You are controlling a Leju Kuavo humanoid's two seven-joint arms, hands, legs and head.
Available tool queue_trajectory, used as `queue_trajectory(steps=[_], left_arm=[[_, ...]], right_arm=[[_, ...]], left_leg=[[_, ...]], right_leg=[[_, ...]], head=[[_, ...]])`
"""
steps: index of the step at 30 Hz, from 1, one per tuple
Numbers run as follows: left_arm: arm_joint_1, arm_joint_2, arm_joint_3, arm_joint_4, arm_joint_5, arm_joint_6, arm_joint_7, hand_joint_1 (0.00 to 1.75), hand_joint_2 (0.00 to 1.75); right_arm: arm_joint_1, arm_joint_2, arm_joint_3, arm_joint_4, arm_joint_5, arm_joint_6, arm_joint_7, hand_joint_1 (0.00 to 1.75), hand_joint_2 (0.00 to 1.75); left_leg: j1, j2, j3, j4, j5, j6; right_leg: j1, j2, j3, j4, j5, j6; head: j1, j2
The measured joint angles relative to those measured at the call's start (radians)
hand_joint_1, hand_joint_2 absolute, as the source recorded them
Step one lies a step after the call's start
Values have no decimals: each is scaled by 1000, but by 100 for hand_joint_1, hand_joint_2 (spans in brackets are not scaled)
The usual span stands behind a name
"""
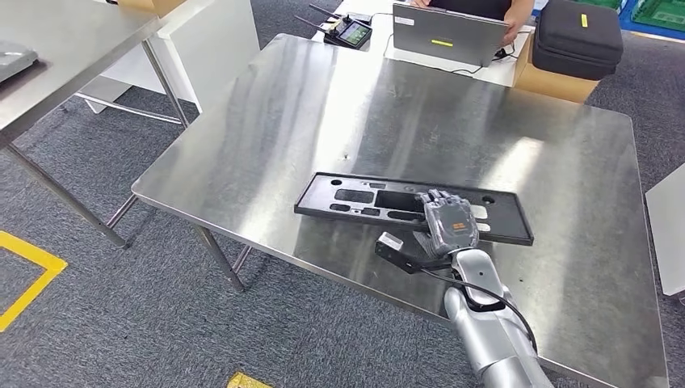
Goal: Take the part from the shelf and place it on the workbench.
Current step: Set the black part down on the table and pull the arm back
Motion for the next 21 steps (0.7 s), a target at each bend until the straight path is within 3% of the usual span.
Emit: queue_trajectory(steps=[1,3,5,7,10,11,12,13,16,18,21], left_arm=[[0,0,2,0,-1,1,9,0,87],[0,-1,6,0,-4,1,29,0,0],[2,0,12,0,-7,1,43,0,0],[3,0,17,0,-8,2,48,0,0],[4,0,22,0,-9,3,52,0,0],[5,1,22,0,-10,2,54,0,0],[6,1,23,0,-11,2,55,0,0],[7,1,24,0,-11,1,56,0,0],[7,1,27,0,-12,1,57,0,0],[6,1,28,1,-12,0,57,0,0],[6,1,28,0,-17,-1,57,0,0]], right_arm=[[-11,3,6,5,-4,0,-1,0,0],[-30,8,17,17,-14,0,-3,0,0],[-41,11,24,29,-22,1,-3,0,0],[-50,13,29,39,-28,3,-2,0,0],[-60,16,34,54,-37,11,3,0,0],[-61,17,34,60,-41,17,6,0,0],[-61,16,34,66,-47,26,9,0,0],[-62,16,34,72,-52,35,13,0,0],[-69,15,34,84,-61,51,21,0,0],[-77,15,34,89,-62,55,22,0,0],[-85,13,32,99,-102,111,32,0,0]], left_leg=[[-3,-1,-1,4,-3,-3],[-5,-1,-4,11,-8,-11],[-2,-1,-6,13,-10,-19],[2,0,-16,41,-30,-33],[20,2,-93,206,-117,-61],[27,3,-120,259,-136,-68],[34,4,-133,280,-135,-75],[41,6,-124,259,-114,-80],[54,6,-27,68,-26,-90],[48,2,0,13,-16,-80],[36,1,3,7,-12,-48]], right_leg=[[2,0,28,-62,24,-2],[7,0,52,-114,43,-14],[4,0,56,-118,49,-27],[-7,0,62,-126,54,-38],[-12,0,65,-128,55,-46],[-12,0,65,-128,55,-46],[-13,-1,65,-127,55,-45],[-15,0,65,-127,54,-45],[-18,1,68,-127,52,-34],[-14,3,67,-131,54,-19],[-13,3,66,-135,53,6]], head=[[-1,0],[-3,0],[-3,0],[-8,0],[-17,0],[-17,0],[-17,0],[-17,0],[-17,0],[-18,0],[-17,0]])
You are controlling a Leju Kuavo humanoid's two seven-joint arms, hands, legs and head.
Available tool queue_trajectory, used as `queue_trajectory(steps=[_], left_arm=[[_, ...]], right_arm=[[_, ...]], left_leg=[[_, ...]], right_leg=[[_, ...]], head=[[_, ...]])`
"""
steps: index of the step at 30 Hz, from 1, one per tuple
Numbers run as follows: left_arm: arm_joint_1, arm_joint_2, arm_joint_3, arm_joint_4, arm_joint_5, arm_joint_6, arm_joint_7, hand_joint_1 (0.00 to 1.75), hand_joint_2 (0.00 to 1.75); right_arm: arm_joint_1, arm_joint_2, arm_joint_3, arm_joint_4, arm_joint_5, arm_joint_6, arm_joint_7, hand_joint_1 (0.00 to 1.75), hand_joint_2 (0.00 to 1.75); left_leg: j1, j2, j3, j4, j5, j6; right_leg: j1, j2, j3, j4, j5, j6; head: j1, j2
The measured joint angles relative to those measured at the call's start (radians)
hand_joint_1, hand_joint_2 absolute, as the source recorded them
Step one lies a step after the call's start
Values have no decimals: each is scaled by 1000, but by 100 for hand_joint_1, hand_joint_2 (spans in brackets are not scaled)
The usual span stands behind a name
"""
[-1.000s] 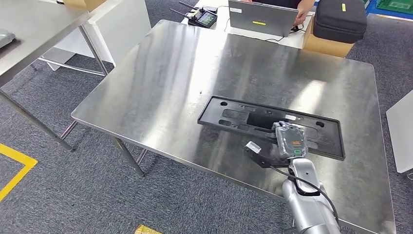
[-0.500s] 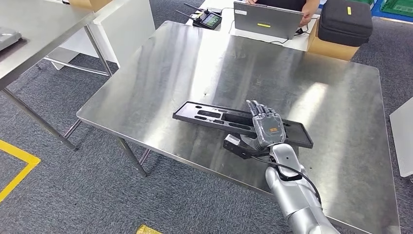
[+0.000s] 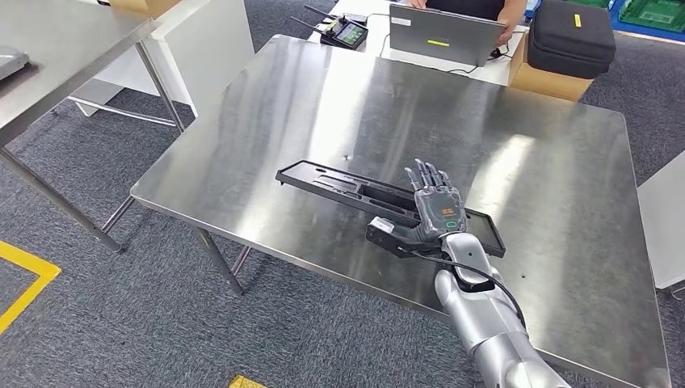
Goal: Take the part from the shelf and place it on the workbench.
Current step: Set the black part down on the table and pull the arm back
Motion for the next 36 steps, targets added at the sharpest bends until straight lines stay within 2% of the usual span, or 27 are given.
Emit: queue_trajectory(steps=[1,3,5,6,7,8,9,11,12,13,19,25,36], left_arm=[[0,0,0,0,-4,-2,1,0,0],[-1,-2,0,0,-16,-7,4,0,0],[-1,-3,0,0,-28,-10,9,0,0],[0,-3,0,0,-32,-12,12,0,0],[0,-4,0,0,-36,-14,15,0,0],[0,-6,0,1,-39,-15,17,0,0],[0,-8,0,1,-41,-16,19,0,0],[0,-13,0,1,-43,-17,20,0,0],[-1,-14,1,1,-44,-17,20,0,0],[-1,-15,2,1,-44,-17,20,0,0],[0,-19,20,1,-45,-13,21,0,0],[0,-21,42,1,-44,-8,21,0,0],[0,-21,67,1,-54,-10,15,0,0]], right_arm=[[-7,-1,-3,8,-36,54,8,0,0],[-28,-7,-18,40,-139,200,25,0,0],[-50,-21,-36,85,-241,339,27,0,0],[-62,-33,-43,106,-279,388,21,0,0],[-76,-45,-47,128,-312,433,15,0,0],[-91,-57,-47,146,-334,470,8,0,0],[-106,-67,-47,161,-351,493,4,0,0],[-126,-78,-43,179,-367,513,0,0,87],[-131,-81,-40,184,-371,514,-1,0,131],[-134,-83,-34,188,-374,511,-1,0,175],[-155,-81,10,232,-390,439,41,0,175],[-168,-82,26,259,-442,393,20,0,175],[-138,-114,27,178,-530,348,4,0,175]], left_leg=[[-2,1,4,-7,5,12],[-5,5,8,-17,11,30],[-11,4,8,-17,11,39],[-15,3,9,-17,11,41],[-18,1,10,-17,11,42],[-22,0,13,-17,11,42],[-25,-1,15,-17,11,43],[-33,-4,18,-14,8,40],[-35,-5,18,-11,4,40],[-37,-6,17,-9,2,40],[-28,-6,19,-8,3,33],[-28,-6,19,-9,4,32],[-33,-6,14,-8,4,32]], right_leg=[[1,-1,-9,18,-11,1],[2,-3,-59,121,-61,-10],[4,-2,-126,258,-111,-20],[6,-2,-143,292,-118,-18],[9,-2,-140,287,-109,-14],[13,-2,-113,235,-86,-10],[18,-3,-72,156,-57,-10],[27,-3,-3,24,-13,-20],[29,-3,12,-5,-3,-26],[30,-2,15,-11,1,-29],[30,-2,19,-12,5,-33],[31,-2,19,-11,6,-33],[28,-2,14,-11,6,-33]], head=[[1,0],[3,0],[3,0],[3,0],[3,0],[4,0],[4,0],[4,0],[3,0],[2,0],[1,0],[1,0],[1,0]])
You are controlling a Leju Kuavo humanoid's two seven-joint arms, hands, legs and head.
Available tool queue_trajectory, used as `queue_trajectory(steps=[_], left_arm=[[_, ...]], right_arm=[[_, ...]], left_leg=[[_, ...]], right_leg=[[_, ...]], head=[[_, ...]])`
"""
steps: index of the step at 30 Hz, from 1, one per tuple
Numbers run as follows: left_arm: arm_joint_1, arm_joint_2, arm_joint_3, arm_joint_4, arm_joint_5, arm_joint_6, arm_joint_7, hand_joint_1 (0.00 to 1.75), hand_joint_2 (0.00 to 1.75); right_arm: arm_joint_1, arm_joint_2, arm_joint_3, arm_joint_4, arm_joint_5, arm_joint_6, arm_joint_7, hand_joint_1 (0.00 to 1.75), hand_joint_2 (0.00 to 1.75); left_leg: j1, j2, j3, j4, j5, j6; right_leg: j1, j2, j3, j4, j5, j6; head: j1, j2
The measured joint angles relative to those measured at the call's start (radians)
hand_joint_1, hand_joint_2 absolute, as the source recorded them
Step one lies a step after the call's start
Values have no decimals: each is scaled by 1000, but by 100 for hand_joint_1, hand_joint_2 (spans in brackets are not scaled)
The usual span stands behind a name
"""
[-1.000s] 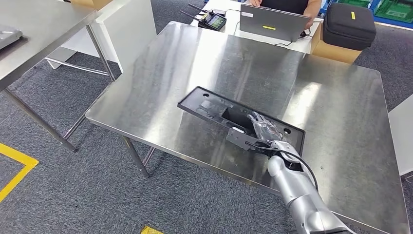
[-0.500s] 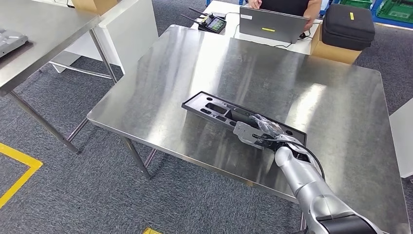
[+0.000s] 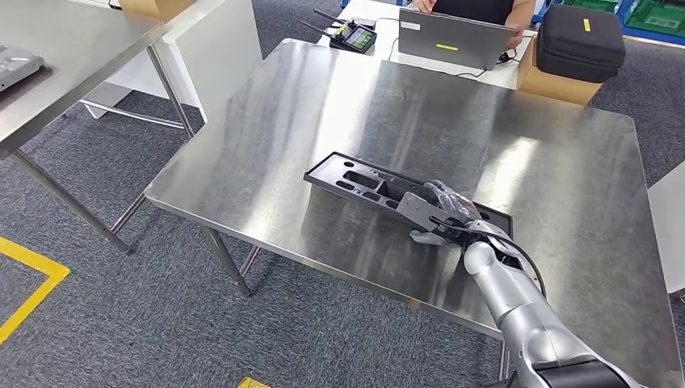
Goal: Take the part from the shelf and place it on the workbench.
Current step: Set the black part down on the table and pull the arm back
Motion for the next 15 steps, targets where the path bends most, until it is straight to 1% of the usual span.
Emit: queue_trajectory(steps=[2,5,10,12,15], left_arm=[[0,0,2,0,-1,-1,-4,0,0],[1,-1,4,0,-3,-1,-11,0,0],[2,-2,17,0,-5,-1,-16,0,0],[3,-2,22,0,-5,0,-17,0,0],[4,-3,27,0,-5,6,-17,0,0]], right_arm=[[20,-4,-4,-36,-25,-34,-15,0,175],[87,-14,-25,-174,-62,-99,-32,0,175],[183,-30,-65,-413,-97,-134,-44,0,175],[227,-33,-82,-505,-115,-178,-78,0,175],[314,-30,-115,-679,-147,-276,-151,0,175]], left_leg=[[-1,-1,-1,0,0,0],[-1,-2,-3,0,0,0],[-2,-1,-6,0,-1,1],[-2,-1,-6,0,-1,1],[-2,-2,-7,0,-1,1]], right_leg=[[-1,0,-1,0,0,0],[-1,-1,-3,0,0,0],[-1,0,-6,0,0,0],[-2,0,-6,0,0,1],[-2,-1,-7,0,-1,1]], head=[[0,0],[0,0],[0,0],[0,0],[0,0]])
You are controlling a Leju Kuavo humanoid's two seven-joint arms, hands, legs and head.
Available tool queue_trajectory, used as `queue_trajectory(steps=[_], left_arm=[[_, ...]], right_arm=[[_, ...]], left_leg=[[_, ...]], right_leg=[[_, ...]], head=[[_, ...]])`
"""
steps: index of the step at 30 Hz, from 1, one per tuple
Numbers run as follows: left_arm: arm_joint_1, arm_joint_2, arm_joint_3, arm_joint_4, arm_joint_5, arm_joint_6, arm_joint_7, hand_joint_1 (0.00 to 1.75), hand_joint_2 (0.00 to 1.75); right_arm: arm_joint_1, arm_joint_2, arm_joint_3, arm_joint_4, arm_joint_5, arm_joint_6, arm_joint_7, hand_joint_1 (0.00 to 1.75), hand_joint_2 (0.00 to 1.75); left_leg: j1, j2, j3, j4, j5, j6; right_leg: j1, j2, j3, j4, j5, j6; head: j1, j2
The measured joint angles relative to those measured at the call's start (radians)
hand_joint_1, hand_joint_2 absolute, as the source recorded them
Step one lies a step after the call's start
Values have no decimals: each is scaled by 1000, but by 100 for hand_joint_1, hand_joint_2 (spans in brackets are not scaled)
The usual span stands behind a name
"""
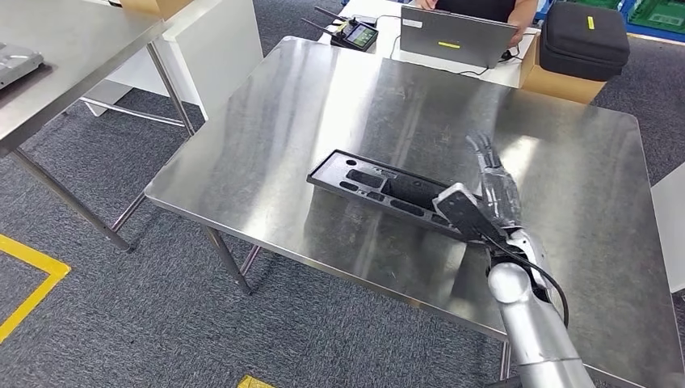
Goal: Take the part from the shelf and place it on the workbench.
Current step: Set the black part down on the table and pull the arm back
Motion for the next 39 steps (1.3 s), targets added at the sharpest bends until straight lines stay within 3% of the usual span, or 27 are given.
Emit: queue_trajectory(steps=[5,10,14,20,24,26,28,31,33,34,36,37,39], left_arm=[[1,-3,14,0,-1,7,-5,0,0],[1,-4,23,0,-11,7,-17,0,0],[1,-4,27,0,-10,5,-18,0,0],[0,-4,51,0,5,14,-8,0,0],[-2,-4,73,0,31,17,35,0,0],[-4,-4,93,0,55,34,76,0,0],[-6,-8,117,0,77,62,110,0,0],[-8,-14,151,0,102,97,135,0,0],[-9,-18,170,0,113,108,140,0,0],[-9,-18,178,0,115,111,141,0,0],[-10,-21,189,-1,116,114,141,0,0],[-10,-22,193,-1,116,115,142,0,0],[-11,-23,199,-2,118,116,142,0,0]], right_arm=[[198,25,-22,-299,-20,-158,-127,0,175],[355,63,-12,-480,-18,-251,-171,0,175],[441,83,1,-580,-116,-273,-235,0,175],[531,97,57,-647,-209,-220,-293,0,175],[550,105,92,-653,-245,-157,-313,0,0],[561,118,123,-646,-273,-113,-336,0,0],[567,134,159,-622,-304,-69,-360,0,0],[569,150,207,-554,-333,-16,-374,0,0],[569,160,233,-504,-338,3,-377,0,0],[568,165,243,-483,-339,9,-377,0,0],[565,173,259,-454,-340,13,-378,0,0],[563,177,264,-445,-340,15,-378,0,0],[558,181,272,-432,-340,17,-379,0,0]], left_leg=[[0,0,0,0,-3,1],[0,1,0,-1,-4,1],[0,1,0,-1,-4,1],[0,2,0,-1,-4,1],[-2,2,-1,2,-4,6],[-1,3,4,-5,3,19],[5,6,14,-28,19,31],[7,12,9,-41,33,35],[9,15,-4,-40,42,28],[11,16,-12,-39,47,23],[16,16,-28,-28,55,10],[17,15,-36,-21,57,3],[16,13,-46,-3,59,-9]], right_leg=[[0,0,0,0,-1,0],[0,0,-1,0,-2,-1],[0,0,-1,0,-2,-1],[0,1,-1,0,-2,-1],[-5,1,2,-4,1,3],[-8,1,7,-9,5,11],[-5,1,-2,16,-17,9],[-9,0,-66,184,-119,-7],[-15,0,-87,268,-157,1],[-19,0,-68,254,-152,11],[-30,-2,23,118,-117,36],[-31,-1,64,58,-99,41],[-28,2,92,6,-83,38]], head=[[0,0],[0,0],[0,0],[0,0],[0,0],[-1,0],[0,0],[2,0],[2,0],[2,0],[2,0],[3,0],[5,0]])
